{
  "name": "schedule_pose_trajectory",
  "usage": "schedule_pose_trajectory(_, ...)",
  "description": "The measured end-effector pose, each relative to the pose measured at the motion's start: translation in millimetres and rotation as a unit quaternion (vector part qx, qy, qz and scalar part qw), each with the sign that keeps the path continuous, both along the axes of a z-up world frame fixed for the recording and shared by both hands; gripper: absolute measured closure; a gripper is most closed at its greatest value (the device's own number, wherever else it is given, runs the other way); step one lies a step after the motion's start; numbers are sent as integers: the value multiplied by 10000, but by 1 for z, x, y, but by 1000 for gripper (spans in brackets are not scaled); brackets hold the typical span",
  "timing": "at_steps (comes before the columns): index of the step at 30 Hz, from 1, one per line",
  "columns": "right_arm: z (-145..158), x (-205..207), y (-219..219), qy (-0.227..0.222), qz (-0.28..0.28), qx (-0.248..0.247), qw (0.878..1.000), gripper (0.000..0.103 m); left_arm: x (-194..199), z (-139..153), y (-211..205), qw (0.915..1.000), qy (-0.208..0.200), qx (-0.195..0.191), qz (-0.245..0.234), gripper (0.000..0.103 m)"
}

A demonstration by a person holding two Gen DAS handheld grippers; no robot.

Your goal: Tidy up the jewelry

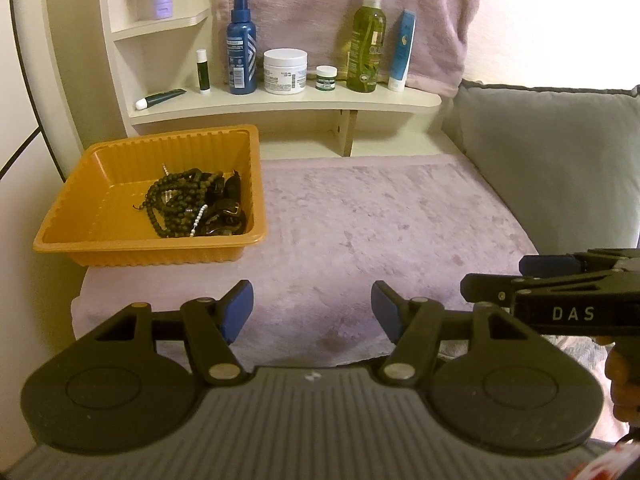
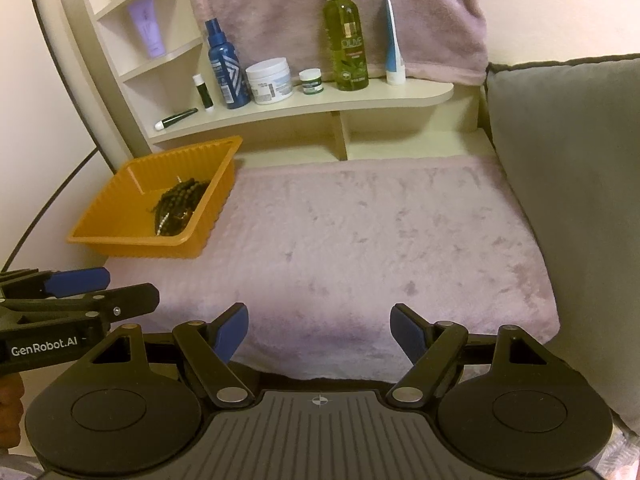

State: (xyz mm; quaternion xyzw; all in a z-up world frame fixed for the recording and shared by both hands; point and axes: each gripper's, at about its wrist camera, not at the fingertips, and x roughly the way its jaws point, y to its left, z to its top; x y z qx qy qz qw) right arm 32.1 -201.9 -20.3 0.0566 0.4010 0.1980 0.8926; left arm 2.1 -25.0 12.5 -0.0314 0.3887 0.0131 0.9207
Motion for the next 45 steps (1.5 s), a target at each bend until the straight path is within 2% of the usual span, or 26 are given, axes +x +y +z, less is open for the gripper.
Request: schedule_pose_trajectory(45, -1, -1, 6, 33, -15, -6, 10000, 25, 3, -1, 2, 10000, 4, -35, 5, 40)
